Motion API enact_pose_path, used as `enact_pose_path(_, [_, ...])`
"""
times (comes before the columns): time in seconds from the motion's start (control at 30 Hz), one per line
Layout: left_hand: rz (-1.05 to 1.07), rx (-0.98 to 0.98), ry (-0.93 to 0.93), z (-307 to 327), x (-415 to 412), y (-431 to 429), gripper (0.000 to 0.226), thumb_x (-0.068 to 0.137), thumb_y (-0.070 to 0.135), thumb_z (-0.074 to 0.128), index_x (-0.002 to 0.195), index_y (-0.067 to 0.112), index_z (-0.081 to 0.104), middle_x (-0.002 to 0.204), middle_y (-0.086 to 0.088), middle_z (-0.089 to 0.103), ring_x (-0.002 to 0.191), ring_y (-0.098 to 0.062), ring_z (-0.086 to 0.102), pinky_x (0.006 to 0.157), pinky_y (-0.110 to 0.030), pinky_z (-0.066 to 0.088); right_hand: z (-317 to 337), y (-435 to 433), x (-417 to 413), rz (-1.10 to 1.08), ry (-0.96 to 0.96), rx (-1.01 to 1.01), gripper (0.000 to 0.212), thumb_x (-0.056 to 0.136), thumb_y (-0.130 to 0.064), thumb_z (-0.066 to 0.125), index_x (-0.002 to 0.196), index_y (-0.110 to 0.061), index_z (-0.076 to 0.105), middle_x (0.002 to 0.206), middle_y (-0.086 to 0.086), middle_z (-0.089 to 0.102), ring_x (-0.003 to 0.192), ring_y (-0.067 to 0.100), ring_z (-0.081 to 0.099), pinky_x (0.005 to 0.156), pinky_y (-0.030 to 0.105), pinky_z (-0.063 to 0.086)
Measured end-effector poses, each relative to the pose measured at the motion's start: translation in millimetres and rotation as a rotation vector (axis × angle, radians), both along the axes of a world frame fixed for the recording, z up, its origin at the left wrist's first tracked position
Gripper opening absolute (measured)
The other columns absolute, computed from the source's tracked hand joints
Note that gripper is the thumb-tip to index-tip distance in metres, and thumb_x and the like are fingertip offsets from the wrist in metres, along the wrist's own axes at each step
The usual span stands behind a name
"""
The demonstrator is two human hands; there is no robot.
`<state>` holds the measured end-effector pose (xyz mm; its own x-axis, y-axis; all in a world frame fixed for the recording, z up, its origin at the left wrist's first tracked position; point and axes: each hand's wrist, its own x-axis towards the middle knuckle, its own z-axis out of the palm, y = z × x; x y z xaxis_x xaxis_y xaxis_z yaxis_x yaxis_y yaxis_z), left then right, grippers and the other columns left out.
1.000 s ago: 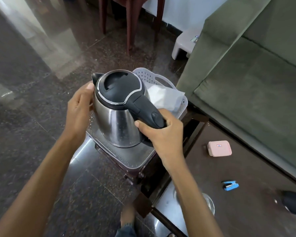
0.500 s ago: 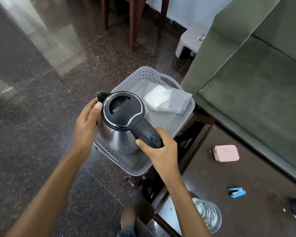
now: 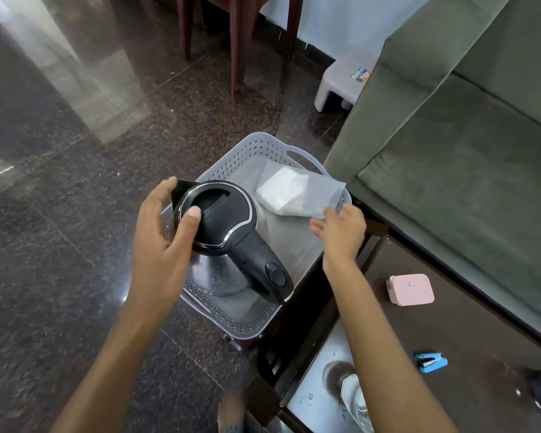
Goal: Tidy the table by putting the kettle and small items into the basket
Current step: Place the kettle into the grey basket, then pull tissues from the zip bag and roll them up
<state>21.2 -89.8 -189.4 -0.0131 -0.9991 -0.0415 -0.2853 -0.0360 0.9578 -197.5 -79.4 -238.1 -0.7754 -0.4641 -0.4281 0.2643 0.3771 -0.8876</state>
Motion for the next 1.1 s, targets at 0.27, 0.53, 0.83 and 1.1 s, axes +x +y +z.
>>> enact_pose_path(0.27, [-0.040, -0.113, -0.123, 11, -9, 6, 0.041, 0.083, 0.039, 0.048, 0.124, 0.041, 0.044, 0.135, 0.011, 0.048, 0.130, -0.010, 0.042, 0.110, -0.044, 0.034, -17, -40, -1, -0.075, -0.100, 0.080, 0.011, 0.086, 0.001, 0.048, 0.096, 0.002, 0.053, 0.092, 0.016, 0.058, 0.030, 0.013, 0.049, 0.031, 0.018, 0.040])
enact_pose_path(0.53, [-0.054, -0.384, -0.211, 45, -34, 36, 0.031, 0.088, 0.015, 0.051, 0.116, 0.029, 0.055, 0.129, 0.018, 0.050, 0.135, -0.015, 0.037, 0.112, -0.055, 0.025, 20, 22, -18, 0.021, -0.125, -0.242, 0.017, 0.086, -0.004, 0.056, 0.075, -0.015, 0.061, 0.075, 0.003, 0.066, 0.037, 0.009, 0.049, 0.042, 0.021, 0.045])
enact_pose_path(0.83, [-0.384, -0.028, 0.147, 49, -140, 124, 0.051, 0.079, 0.034, 0.062, 0.127, 0.031, 0.046, 0.134, 0.012, 0.051, 0.126, 0.000, 0.046, 0.104, -0.029, 0.043, 78, 203, -93, 0.006, -0.158, -0.491, 0.014, 0.084, 0.001, 0.054, 0.085, -0.011, 0.061, 0.066, -0.003, 0.071, 0.040, 0.010, 0.047, 0.042, 0.018, 0.040])
enact_pose_path(1.1, [-0.811, 0.553, 0.288, 23, -250, 222, 0.047, 0.085, 0.057, 0.047, 0.113, 0.024, 0.064, 0.114, 0.001, 0.070, 0.106, -0.013, 0.065, 0.090, -0.033, 0.052, 65, 372, -155, 0.006, -0.178, -0.298, 0.008, 0.064, -0.015, 0.068, 0.072, -0.016, 0.070, 0.070, 0.002, 0.072, 0.037, 0.011, 0.041, 0.040, 0.019, 0.036])
